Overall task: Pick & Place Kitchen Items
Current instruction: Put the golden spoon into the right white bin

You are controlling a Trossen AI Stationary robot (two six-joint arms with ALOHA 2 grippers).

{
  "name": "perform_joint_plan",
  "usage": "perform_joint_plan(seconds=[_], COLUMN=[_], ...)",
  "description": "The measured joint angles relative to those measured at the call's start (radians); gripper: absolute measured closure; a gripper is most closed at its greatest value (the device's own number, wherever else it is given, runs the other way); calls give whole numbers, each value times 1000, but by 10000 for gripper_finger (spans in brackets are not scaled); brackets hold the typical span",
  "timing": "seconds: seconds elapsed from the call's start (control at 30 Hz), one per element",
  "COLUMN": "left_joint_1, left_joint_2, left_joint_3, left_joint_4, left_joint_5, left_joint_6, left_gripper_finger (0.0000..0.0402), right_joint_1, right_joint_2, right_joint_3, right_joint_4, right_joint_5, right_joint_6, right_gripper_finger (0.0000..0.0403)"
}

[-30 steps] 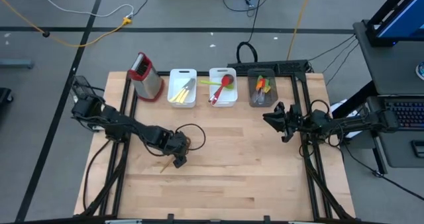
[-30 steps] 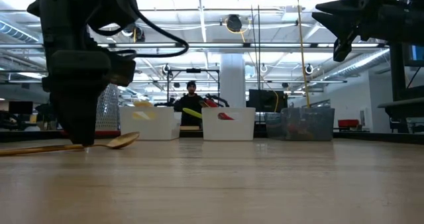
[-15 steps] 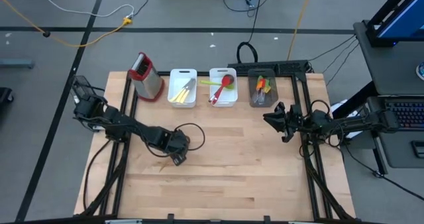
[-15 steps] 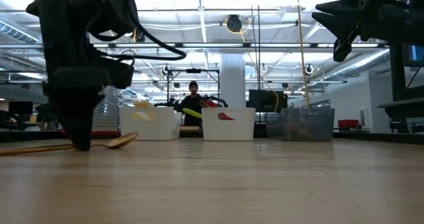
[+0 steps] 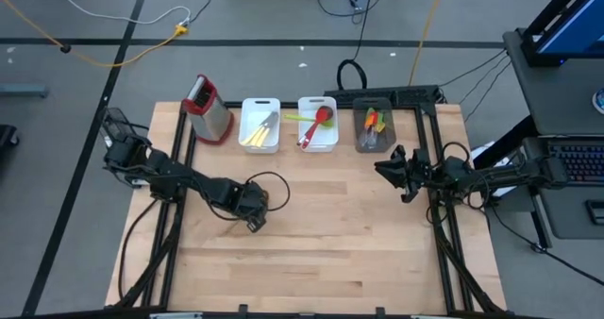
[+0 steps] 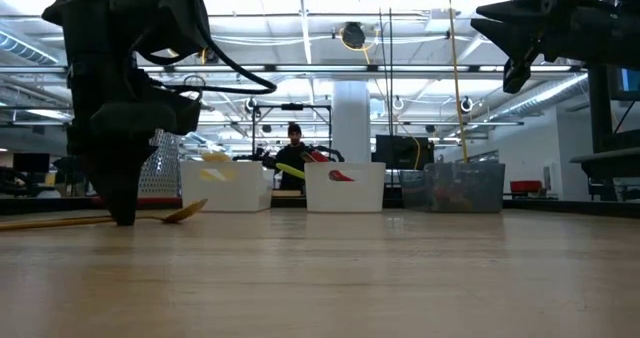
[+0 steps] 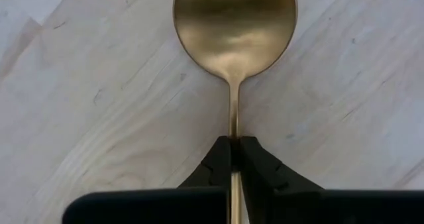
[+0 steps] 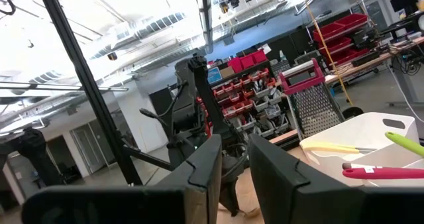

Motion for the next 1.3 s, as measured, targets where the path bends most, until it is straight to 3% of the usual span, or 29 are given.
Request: perform_joint_plan(seconds=[0.3,0.47,0.7,0.87,0.93,1.2,1.3], left_joint_1=[51,83,152,236,267,395,452], left_joint_2=[-137,-178,-239,-260,-259,-233,-200], left_joint_3=[-7,-7,-5,-1,26,221,300], left_joint_4=[17,41,275,485,548,550,471], left_joint_5=[-16,25,262,354,355,303,289], left_joint_6=[61,92,79,-19,-30,60,119], left_gripper_finger=[399,400,401,401,401,401,401], right_joint_1=[0,0,0,0,0,0,0], right_joint_2=[0,0,1,4,5,8,9], right_joint_3=[0,0,0,0,0,0,0], right_joint_4=[0,0,-1,-10,-10,-23,-23], right_joint_5=[3,3,4,3,3,28,46], right_joint_6=[0,0,0,-1,0,0,21], right_gripper_finger=[335,335,335,335,335,335,335])
